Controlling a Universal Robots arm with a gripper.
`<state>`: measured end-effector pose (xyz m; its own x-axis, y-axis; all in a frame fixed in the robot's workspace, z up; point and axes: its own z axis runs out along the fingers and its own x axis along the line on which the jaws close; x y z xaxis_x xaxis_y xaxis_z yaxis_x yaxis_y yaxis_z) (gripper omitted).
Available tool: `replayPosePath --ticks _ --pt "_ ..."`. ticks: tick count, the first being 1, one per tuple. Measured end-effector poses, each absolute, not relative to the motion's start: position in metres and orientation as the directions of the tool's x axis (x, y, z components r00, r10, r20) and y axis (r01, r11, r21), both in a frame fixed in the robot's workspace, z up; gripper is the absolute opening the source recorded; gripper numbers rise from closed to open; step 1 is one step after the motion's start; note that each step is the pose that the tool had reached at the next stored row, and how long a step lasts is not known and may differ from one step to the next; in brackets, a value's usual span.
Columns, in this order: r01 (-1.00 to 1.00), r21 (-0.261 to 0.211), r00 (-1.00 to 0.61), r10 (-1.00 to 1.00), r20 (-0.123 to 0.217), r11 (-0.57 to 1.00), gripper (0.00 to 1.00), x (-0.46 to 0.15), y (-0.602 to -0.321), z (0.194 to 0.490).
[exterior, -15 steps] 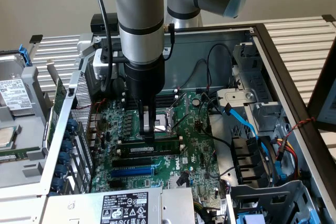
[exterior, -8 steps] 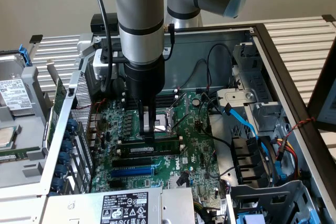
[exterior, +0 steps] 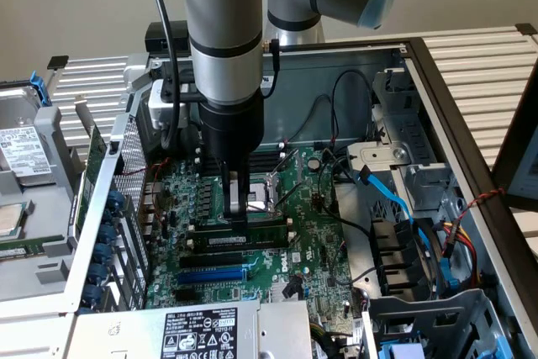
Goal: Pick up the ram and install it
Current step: 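Press down the ram until it locks into place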
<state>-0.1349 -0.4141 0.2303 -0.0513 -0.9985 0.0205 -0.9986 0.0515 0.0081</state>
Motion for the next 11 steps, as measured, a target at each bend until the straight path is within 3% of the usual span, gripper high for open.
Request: replayPosePath --ticks 11 --pt "-0.999 0.007 -0.051 -0.999 0.013 0.051 0.10 -0.1358 -0.4143 0.2266"
